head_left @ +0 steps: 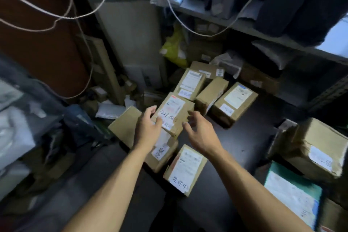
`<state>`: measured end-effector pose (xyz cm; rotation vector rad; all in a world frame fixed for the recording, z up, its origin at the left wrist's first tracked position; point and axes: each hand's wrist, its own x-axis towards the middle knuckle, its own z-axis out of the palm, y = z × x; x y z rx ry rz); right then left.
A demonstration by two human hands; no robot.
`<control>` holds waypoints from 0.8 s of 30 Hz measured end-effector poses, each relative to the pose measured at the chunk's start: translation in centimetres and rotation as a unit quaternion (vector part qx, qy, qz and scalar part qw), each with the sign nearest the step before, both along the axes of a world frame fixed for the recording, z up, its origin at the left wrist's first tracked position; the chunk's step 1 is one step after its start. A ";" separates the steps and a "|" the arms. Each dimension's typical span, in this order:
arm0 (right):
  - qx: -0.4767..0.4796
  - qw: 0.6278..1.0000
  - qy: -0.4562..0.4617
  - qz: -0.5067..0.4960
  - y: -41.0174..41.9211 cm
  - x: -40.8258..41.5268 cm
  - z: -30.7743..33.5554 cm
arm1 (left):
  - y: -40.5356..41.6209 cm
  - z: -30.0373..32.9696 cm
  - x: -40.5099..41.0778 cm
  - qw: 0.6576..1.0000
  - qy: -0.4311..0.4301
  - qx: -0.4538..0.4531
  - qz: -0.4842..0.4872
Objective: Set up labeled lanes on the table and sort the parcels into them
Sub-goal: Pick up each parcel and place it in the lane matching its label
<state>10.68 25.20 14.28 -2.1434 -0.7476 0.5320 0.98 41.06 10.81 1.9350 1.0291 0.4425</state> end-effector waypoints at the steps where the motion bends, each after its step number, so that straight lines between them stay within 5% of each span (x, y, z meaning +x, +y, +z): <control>1: -0.008 1.000 0.009 0.021 1.3 -0.6 -0.4 | 1.0 -0.3 -1.2 0.999 0.016 0.016 0.029; 6: -0.088 0.991 0.038 0.096 5.5 -2.5 -3.3 | 3.0 -2.8 -6.1 0.987 0.089 -0.022 0.136; 16: -0.175 0.971 0.112 0.119 6.3 -3.4 -8.1 | 0.3 -7.8 -6.9 0.912 -0.009 -0.313 0.264; 24: -0.135 0.977 0.135 0.099 5.4 -5.1 -7.5 | -0.1 -7.7 -8.5 0.909 -0.034 -0.333 0.247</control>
